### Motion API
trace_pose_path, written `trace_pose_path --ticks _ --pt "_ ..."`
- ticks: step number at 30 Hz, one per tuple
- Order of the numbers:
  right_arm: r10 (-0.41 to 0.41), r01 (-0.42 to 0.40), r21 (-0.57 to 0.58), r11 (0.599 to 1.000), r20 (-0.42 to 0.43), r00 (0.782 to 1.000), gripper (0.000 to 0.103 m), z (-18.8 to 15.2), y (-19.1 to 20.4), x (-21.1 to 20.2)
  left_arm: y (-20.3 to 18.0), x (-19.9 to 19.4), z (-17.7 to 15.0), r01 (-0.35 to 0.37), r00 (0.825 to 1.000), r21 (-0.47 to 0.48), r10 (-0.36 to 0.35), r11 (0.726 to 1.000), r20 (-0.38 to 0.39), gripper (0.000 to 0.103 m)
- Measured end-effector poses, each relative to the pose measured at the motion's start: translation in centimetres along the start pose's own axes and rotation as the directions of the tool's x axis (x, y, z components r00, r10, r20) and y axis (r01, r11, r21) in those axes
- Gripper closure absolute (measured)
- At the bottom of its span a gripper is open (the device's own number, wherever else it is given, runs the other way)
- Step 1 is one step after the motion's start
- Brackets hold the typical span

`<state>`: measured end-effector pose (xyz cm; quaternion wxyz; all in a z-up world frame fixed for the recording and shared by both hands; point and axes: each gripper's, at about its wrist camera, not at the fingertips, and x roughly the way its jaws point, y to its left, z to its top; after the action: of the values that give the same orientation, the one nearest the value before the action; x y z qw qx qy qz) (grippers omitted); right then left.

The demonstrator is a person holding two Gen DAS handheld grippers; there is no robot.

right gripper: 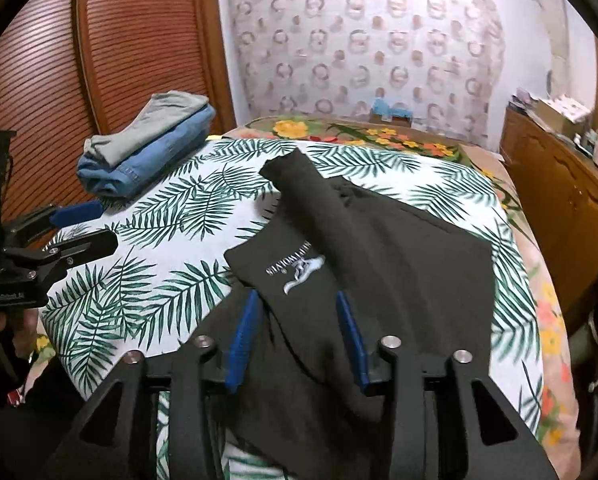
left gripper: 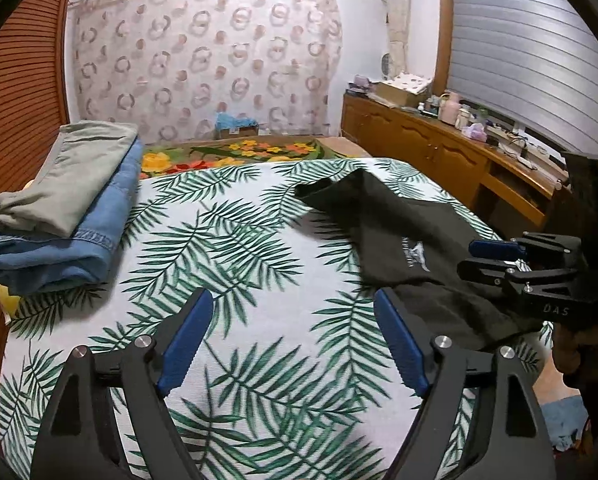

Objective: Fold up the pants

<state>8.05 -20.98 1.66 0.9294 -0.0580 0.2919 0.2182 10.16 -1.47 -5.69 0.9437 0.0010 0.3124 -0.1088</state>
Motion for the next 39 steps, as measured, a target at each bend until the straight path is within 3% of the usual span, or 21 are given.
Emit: trace_pose_path --ticks 14,25,29,31,39 --pt "0.079 -0.09 -0.1 0.991 -0.107 0.991 0.059 3.0 2.5 5.5 1.4 -0.2 -0.5 -0.03 1.0 -0.034 0.03 0.999 0.002 0.02" --pt "0.049 -0.085 -0.181 0.98 -0.192 0.98 0.06 4.3 4.2 10.9 1.4 -0.3 -0.8 -0.028 1.0 -0.027 0.028 0.999 -0.002 0.02" --pt "0.021 -0.065 -0.216 0.974 -0.202 0.979 0.075 4.4 4.6 11.6 1.0 -0.3 -0.8 -0.025 1.0 -0.019 0.025 1.0 -0.006 0.02" --pt "0.019 -0.061 -0.212 0.975 -0.194 0.981 0.092 4.4 4.3 11.5 0.7 -0.3 -0.7 -0.023 1.0 -0.013 0.023 1.0 -0.008 0.02" --pt "0.091 -0.1 -0.109 0.989 -0.077 0.993 0.099 6.0 1.8 8.3 0.0 -0.2 -0.9 -0.012 1.0 0.003 0.012 1.0 -0.015 0.02"
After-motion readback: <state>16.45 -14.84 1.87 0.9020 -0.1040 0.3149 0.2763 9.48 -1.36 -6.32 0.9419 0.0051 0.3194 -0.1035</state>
